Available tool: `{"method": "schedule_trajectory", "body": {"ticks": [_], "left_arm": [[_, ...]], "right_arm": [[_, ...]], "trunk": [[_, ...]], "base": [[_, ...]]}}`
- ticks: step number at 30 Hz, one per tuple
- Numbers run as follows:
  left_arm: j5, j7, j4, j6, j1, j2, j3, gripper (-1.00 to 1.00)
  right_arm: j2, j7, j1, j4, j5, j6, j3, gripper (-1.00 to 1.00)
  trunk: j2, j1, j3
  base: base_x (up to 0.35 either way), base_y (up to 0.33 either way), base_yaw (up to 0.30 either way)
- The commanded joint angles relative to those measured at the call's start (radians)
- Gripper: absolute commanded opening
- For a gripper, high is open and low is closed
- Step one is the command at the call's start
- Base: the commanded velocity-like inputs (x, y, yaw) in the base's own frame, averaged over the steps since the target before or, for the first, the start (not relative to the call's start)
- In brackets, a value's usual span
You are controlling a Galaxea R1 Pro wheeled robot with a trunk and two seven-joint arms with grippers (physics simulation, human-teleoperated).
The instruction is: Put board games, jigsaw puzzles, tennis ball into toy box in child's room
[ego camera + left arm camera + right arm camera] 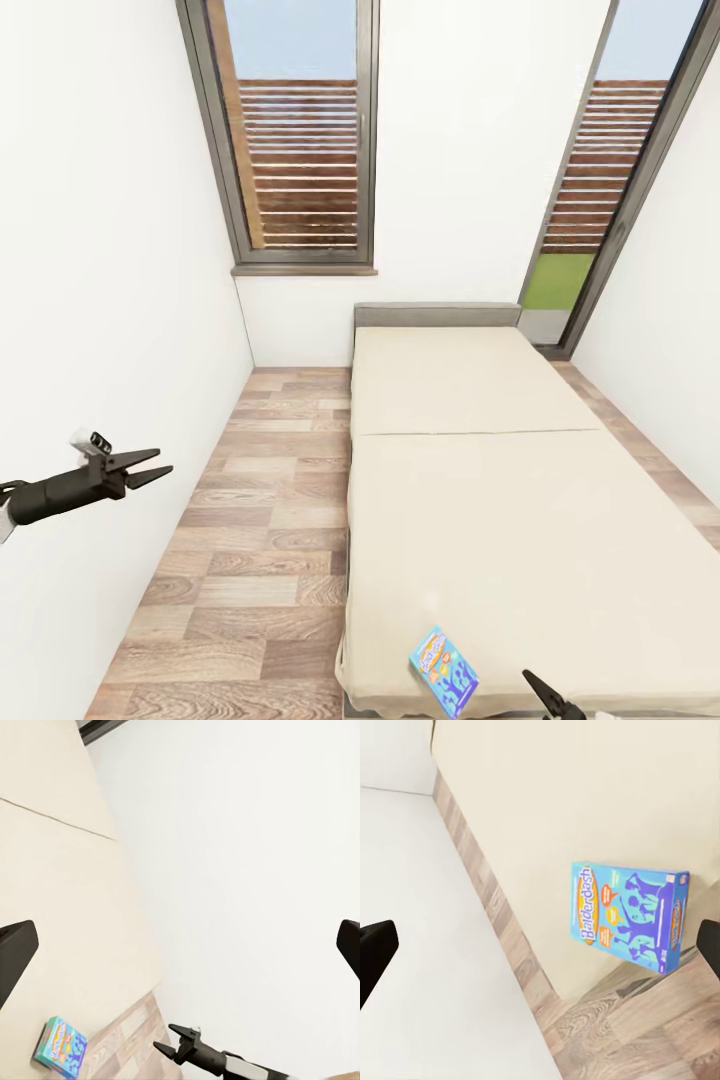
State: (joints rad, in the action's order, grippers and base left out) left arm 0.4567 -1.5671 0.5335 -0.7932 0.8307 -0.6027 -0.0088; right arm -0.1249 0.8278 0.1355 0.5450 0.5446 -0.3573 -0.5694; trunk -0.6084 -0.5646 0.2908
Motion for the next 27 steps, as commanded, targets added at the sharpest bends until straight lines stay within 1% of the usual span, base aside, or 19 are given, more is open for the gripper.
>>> {"method": "schedule_trajectory", "body": {"ticks": [1,5,8,12,15,22,27], "left_arm": [[0.0,-0.004,0.0,-0.011,0.001,0.0,-0.002,1.0],[0.0,-0.004,0.0,-0.011,0.001,0.0,-0.004,1.0],[0.0,-0.004,0.0,-0.01,0.001,0.0,-0.005,1.0],[0.0,-0.004,0.0,-0.008,0.001,0.001,-0.005,1.0],[0.0,-0.004,0.0,-0.006,0.001,0.004,-0.005,1.0],[-0.001,-0.004,0.002,-0.004,0.001,0.009,-0.005,1.0],[-0.001,-0.004,0.003,-0.003,0.001,0.025,-0.005,1.0]], "right_arm": [[0.0,0.001,0.001,0.0,0.008,-0.009,-0.002,1.0],[0.001,-0.008,0.003,0.001,0.015,-0.015,-0.004,1.0],[0.002,-0.01,0.004,-0.001,0.031,-0.013,-0.006,1.0],[0.002,-0.01,0.004,-0.002,0.037,-0.014,-0.012,1.0],[0.003,-0.011,0.004,-0.013,0.039,-0.014,-0.023,1.0],[0.002,-0.01,0.004,-0.046,0.036,-0.008,-0.028,1.0],[0.003,-0.008,0.003,-0.052,0.039,-0.009,-0.03,1.0]], "trunk": [[-0.009,-0.004,0.005],[-0.037,-0.02,0.017],[-0.058,-0.031,0.027],[-0.086,-0.046,0.039],[-0.107,-0.058,0.049],[-0.156,-0.085,0.07],[-0.191,-0.104,0.086]], "base": [[0.0,0.0,0.0],[0.0,0.0,0.0],[0.0,0.0,0.0],[0.0,0.0,0.0],[0.0,0.0,0.0],[0.0,0.0,0.0],[0.0,0.0,0.0]]}}
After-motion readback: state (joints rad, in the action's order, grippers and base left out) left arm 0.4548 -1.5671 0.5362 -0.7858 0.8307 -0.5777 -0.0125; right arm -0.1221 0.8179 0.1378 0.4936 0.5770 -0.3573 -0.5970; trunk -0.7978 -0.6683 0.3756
